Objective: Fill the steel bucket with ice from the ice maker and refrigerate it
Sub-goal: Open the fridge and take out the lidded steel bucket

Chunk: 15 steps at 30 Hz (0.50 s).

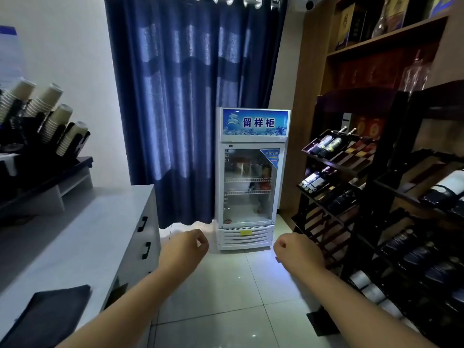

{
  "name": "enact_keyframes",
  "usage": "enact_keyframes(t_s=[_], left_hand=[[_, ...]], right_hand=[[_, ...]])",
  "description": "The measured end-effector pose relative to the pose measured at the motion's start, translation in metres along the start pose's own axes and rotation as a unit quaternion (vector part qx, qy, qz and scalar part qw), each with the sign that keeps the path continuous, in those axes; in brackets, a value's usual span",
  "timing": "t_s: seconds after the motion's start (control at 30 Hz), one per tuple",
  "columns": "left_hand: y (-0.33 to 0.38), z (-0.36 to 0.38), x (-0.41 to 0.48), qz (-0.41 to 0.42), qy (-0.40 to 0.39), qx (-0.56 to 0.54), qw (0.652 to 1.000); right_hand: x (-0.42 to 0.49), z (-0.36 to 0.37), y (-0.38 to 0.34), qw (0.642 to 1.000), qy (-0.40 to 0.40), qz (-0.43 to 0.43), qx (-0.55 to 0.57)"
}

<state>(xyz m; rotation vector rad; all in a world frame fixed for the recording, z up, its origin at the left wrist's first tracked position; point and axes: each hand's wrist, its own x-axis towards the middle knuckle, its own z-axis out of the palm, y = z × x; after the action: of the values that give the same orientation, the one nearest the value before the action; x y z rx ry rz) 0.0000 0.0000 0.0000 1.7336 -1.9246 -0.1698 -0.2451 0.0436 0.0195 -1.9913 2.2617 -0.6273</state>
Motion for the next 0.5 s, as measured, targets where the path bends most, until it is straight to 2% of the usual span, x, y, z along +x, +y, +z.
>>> enact_keyframes(t_s=[0.3, 0.5], left_hand=[[0.000, 0.057, 0.085, -0.077, -0.047, -0.041, 0.995], [-0.016, 0.084, 0.160, -0.069, -0.079, -0.085, 0.991]], right_hand=[[0.123, 0.038, 0.039, 0.998, -0.036, 0.030, 0.045], [0.198, 0.079, 0.034, 0.994, -0.078, 0.041, 0.063]])
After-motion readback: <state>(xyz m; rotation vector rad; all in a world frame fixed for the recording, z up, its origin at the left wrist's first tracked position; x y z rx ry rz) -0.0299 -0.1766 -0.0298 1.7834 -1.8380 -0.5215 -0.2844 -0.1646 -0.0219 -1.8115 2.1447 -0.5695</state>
